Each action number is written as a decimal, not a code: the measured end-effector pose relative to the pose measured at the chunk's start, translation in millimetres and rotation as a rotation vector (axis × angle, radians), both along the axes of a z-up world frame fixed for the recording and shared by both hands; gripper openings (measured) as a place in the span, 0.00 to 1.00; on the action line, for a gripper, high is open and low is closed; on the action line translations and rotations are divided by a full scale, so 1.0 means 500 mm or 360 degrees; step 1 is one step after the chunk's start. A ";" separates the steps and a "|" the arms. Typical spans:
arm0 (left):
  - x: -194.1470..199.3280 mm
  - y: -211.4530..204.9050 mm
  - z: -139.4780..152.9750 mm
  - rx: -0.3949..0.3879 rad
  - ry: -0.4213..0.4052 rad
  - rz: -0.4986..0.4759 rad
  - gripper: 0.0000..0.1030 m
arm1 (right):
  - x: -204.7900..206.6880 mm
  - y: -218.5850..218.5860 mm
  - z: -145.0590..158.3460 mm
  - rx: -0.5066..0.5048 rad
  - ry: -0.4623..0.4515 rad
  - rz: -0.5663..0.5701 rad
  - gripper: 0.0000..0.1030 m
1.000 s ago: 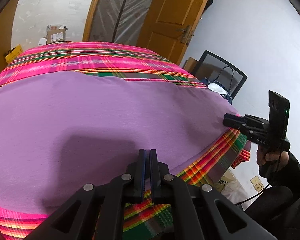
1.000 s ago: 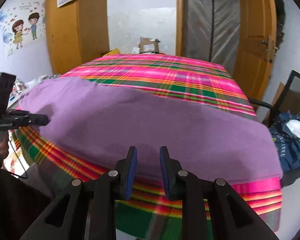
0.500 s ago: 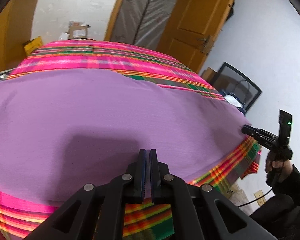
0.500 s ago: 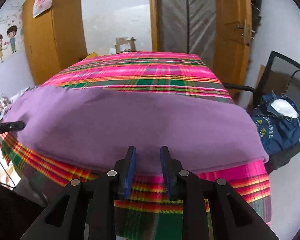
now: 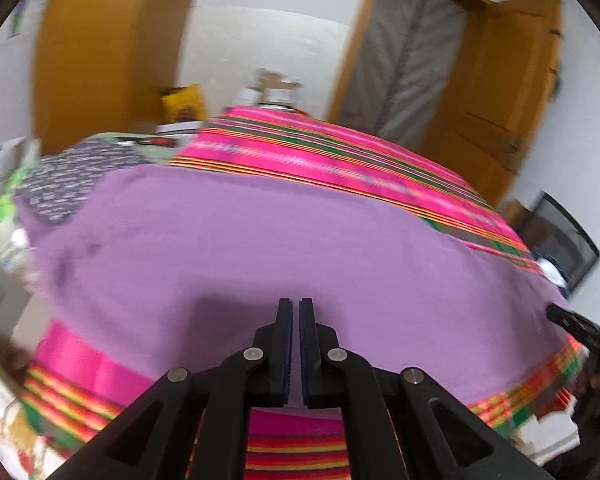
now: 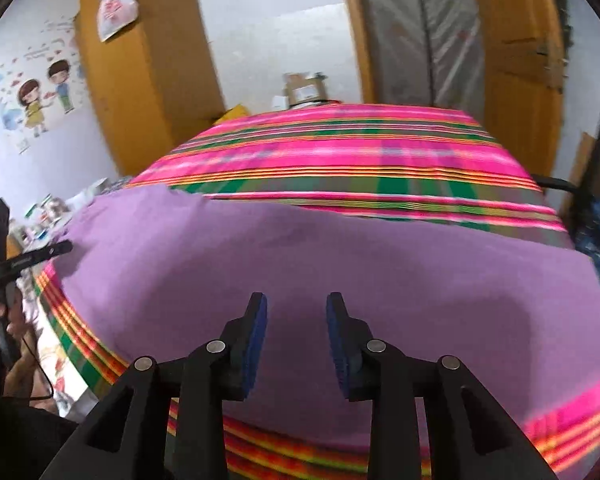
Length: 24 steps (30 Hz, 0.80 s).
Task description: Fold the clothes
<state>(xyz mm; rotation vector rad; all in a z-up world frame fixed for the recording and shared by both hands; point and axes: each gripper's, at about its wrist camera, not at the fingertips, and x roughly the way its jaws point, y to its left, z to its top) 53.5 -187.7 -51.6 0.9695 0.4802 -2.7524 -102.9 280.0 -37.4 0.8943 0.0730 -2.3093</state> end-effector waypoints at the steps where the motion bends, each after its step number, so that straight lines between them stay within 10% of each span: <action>1: 0.005 -0.015 0.001 -0.0003 -0.0004 0.0047 0.02 | -0.001 -0.012 -0.001 0.0002 -0.0003 0.0021 0.31; 24: 0.013 -0.099 -0.010 -0.0139 -0.0081 0.0293 0.02 | -0.015 -0.121 -0.010 0.0146 -0.0014 0.0123 0.36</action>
